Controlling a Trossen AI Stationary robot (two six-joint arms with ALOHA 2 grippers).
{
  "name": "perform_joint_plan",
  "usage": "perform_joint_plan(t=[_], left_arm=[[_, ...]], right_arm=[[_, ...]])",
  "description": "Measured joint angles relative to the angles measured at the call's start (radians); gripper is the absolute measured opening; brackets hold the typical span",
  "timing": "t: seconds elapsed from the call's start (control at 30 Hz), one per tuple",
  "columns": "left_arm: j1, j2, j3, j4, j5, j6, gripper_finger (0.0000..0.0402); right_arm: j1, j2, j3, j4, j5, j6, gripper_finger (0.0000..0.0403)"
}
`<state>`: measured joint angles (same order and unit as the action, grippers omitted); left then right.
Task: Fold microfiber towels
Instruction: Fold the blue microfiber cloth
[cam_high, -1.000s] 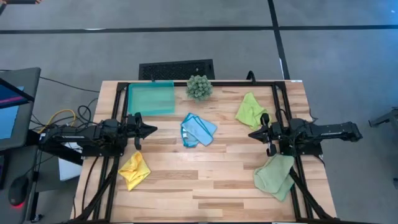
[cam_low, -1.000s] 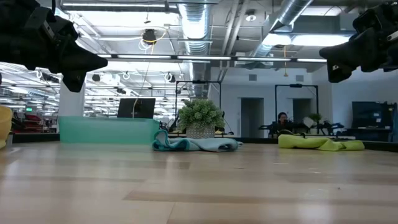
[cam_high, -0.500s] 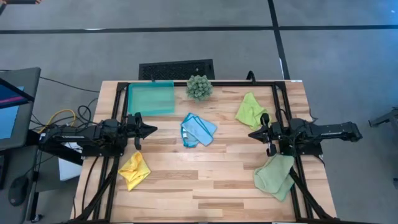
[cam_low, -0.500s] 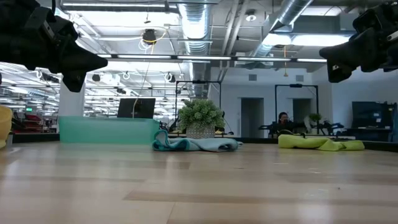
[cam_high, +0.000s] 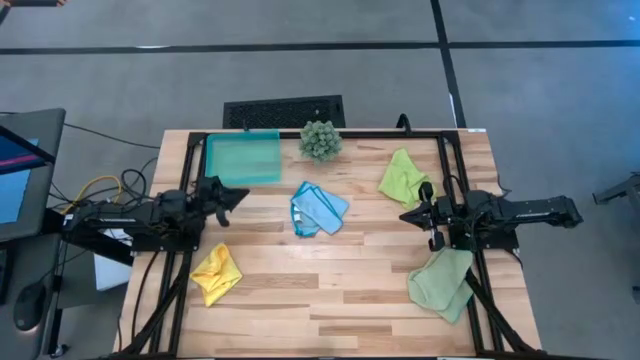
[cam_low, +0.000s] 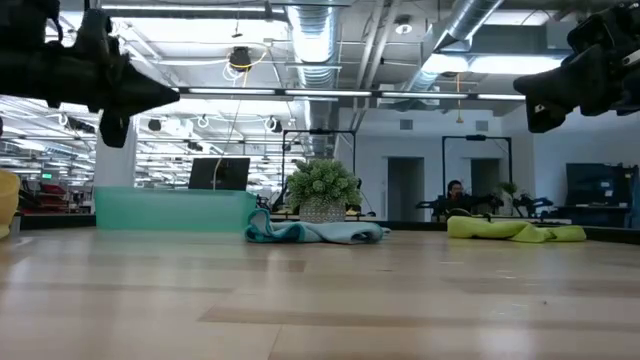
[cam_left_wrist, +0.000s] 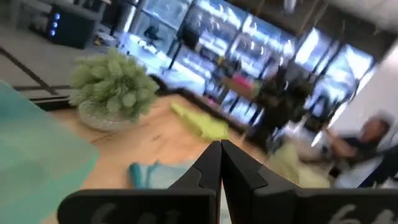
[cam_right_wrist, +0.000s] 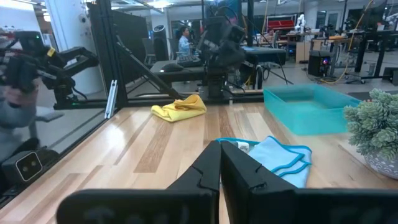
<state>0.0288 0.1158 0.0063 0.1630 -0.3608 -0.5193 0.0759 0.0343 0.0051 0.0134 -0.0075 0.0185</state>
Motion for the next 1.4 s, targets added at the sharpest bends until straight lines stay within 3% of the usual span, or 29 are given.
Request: perform_joint_plan(t=[0.17,0.23,0.37,0.5,0.77,1.03,1.2,1.4], left_arm=[[-0.038,0.106,0.000,0.245,0.151,0.091,0.0000],[-0.071,0.193,0.000,0.351,0.166,0.153,0.0000],[-0.101,0.439,0.053,0.356,0.041,0.224,0.0000],[-0.064,0.720,0.205,0.359,-0.075,0.224,0.0001],[0.043,1.236,0.704,-0.077,0.088,0.151,0.0047],[0.090,1.652,1.124,-0.392,0.155,0.219,0.0121],[0.139,1.788,1.257,-0.531,0.174,0.238,0.0128],[0.229,1.802,1.266,-0.576,0.160,0.159,0.0114]], right_arm=[[0.000,0.000,0.000,0.000,0.000,0.000,0.0033],[0.000,0.000,0.000,0.000,0.000,0.000,0.0033],[0.000,0.000,0.000,0.000,0.000,0.000,0.0033],[0.000,0.000,0.000,0.000,0.000,0.000,0.0033],[0.000,0.000,0.000,0.000,0.000,0.000,0.0033],[0.000,0.000,0.000,0.000,0.000,0.000,0.0033],[0.000,0.000,0.000,0.000,0.000,0.000,0.0033],[0.000,0.000,0.000,0.000,0.000,0.000,0.0033]])
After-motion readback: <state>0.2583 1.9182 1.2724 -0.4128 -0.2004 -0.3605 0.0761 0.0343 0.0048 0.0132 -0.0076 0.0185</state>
